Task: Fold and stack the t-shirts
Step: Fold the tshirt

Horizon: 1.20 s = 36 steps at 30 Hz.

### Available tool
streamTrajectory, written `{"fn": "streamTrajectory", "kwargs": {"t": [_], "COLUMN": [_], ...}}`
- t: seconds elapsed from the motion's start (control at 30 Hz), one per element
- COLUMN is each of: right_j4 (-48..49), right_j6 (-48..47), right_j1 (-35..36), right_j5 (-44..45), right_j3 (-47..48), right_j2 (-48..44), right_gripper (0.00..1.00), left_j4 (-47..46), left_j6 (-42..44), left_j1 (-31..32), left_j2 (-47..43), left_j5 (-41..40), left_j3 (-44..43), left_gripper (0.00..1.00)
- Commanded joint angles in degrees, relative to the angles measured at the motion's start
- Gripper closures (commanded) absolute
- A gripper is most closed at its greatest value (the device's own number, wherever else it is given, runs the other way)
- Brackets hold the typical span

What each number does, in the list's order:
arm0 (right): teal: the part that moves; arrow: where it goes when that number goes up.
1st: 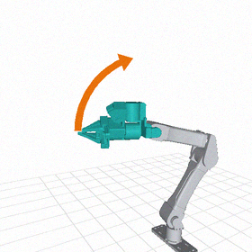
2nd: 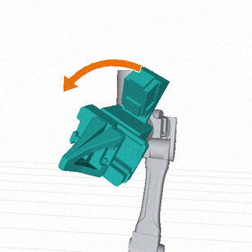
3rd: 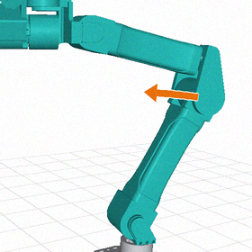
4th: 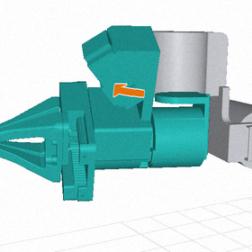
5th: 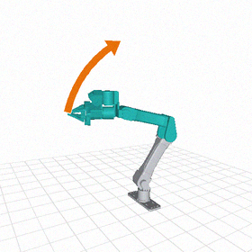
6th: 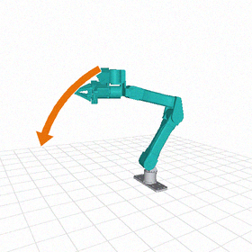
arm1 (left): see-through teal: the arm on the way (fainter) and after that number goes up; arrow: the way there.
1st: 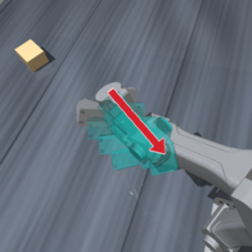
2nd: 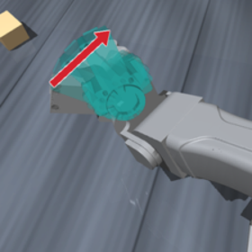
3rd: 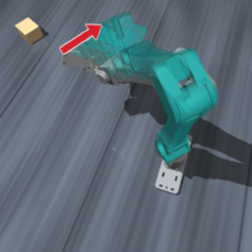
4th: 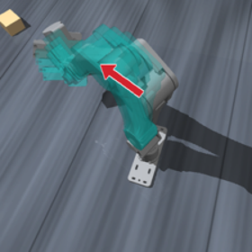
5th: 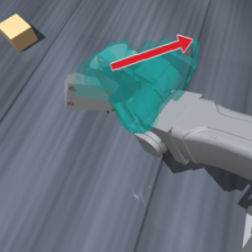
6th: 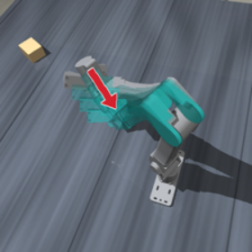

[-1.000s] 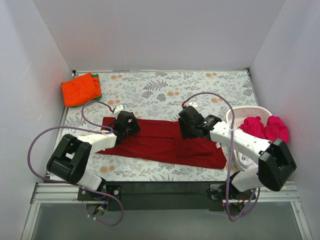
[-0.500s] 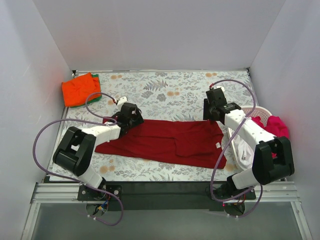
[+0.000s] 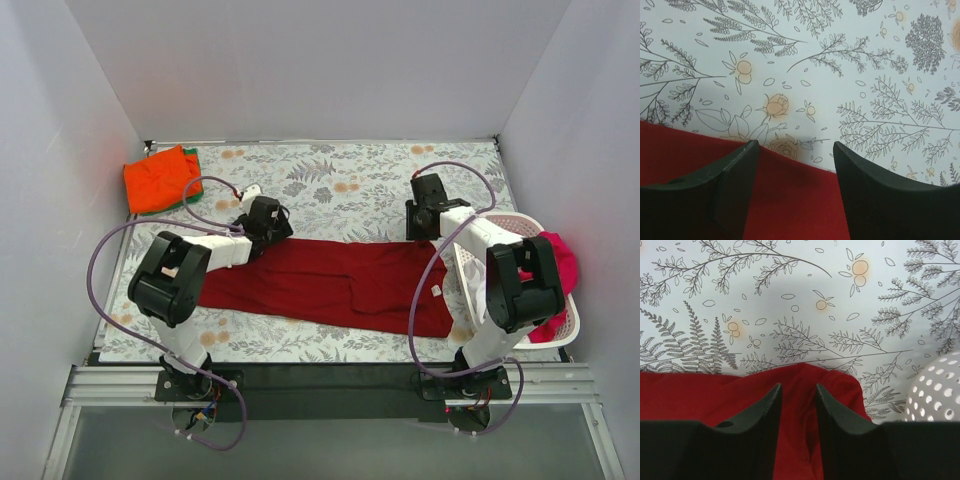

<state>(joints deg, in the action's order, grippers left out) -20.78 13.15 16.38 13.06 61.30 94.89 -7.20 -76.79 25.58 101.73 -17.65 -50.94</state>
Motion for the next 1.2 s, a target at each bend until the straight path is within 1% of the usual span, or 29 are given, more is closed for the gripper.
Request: {"fn": "streamTrajectory", "kwargs": {"t": [0.0, 0.03, 0.07, 0.13, 0.17, 0.2, 0.43, 0.5, 0.67, 0.7, 0.73, 0.77, 0.87, 0.9, 0.93, 1.0, 1.1, 1.17], "right_j4": [1.8, 1.6, 1.4, 1.0, 0.8, 0.1, -1.8, -1.9, -1.2, -0.3, 0.5, 2.4, 4.3, 4.6, 4.8, 5.5, 6.4, 6.4], "right_j6": [-0.6, -0.7, -0.4, -0.3, -0.3, -0.3, 0.3, 0.6, 1.9, 2.0, 2.1, 2.8, 3.5, 3.6, 3.6, 3.7, 3.8, 3.9], "right_j1": [-0.3, -0.2, -0.2, -0.2, -0.2, -0.3, -0.1, -0.1, 1.0, 1.2, 1.4, 1.4, 1.5, 1.6, 1.7, 2.1, 2.4, 2.4], "right_j5": [-1.5, -1.2, -0.8, -0.4, -0.4, -0.5, 2.4, 1.9, -1.4, -3.0, -6.8, -8.6, -12.7, -12.6, -15.1, -15.3, -16.0, -15.5], "right_j3": [2.8, 2.8, 2.8, 2.7, 2.8, 2.9, 0.3, -0.3, -1.2, -1.4, -1.6, -1.9, -2.9, -3.3, -3.5, -4.3, -5.0, -5.7], "right_j2": [1.5, 1.6, 1.8, 1.8, 1.7, 1.4, -2.9, -4.2, -6.4, -7.4, -7.9, -8.3, -8.5, -7.7, -7.4, -6.0, -4.1, -3.1], "right_gripper": [0.73, 0.75, 0.82, 0.89, 0.95, 0.98, 0.99, 0.99, 0.98, 0.95, 0.90, 0.75, 0.58, 0.56, 0.55, 0.53, 0.54, 0.57], "left_j4": [0.3, 0.3, 0.2, -0.7, -0.9, -1.0, -2.9, -3.2, -3.5, -3.4, -3.5, -3.5, -3.7, -3.7, -3.6, -3.8, -3.7, -3.7], "left_j6": [0.5, 0.2, -0.1, -0.9, -1.1, -1.3, -1.9, -2.0, -1.8, -1.7, -1.7, -1.7, -1.6, -1.6, -1.6, -1.4, -1.4, -1.4], "left_j1": [-1.4, -1.7, -2.0, -3.2, -3.6, -4.8, -10.1, -11.5, -11.6, -11.6, -11.6, -11.7, -11.6, -11.7, -11.6, -11.6, -11.7, -11.6], "left_j2": [1.4, 1.5, 1.8, 2.2, 2.3, 2.6, 2.2, 2.0, 2.0, 2.0, 1.8, 1.7, 1.5, 1.5, 1.5, 1.5, 1.6, 1.5], "left_j5": [-0.7, -0.5, 0.4, 0.9, 1.3, 1.6, 3.7, 4.8, 5.4, 5.4, 5.3, 5.3, 5.3, 5.3, 5.3, 5.3, 5.3, 5.3], "left_j3": [-0.7, -0.3, 0.2, 1.7, 2.1, 2.4, 6.0, 6.0, 6.2, 6.2, 6.3, 6.4, 6.6, 6.7, 6.7, 6.7, 6.6, 6.7], "left_gripper": [0.43, 0.43, 0.43, 0.43, 0.43, 0.43, 0.43, 0.43, 0.43, 0.43, 0.43, 0.43, 0.43, 0.43, 0.43, 0.43, 0.43, 0.43]}}
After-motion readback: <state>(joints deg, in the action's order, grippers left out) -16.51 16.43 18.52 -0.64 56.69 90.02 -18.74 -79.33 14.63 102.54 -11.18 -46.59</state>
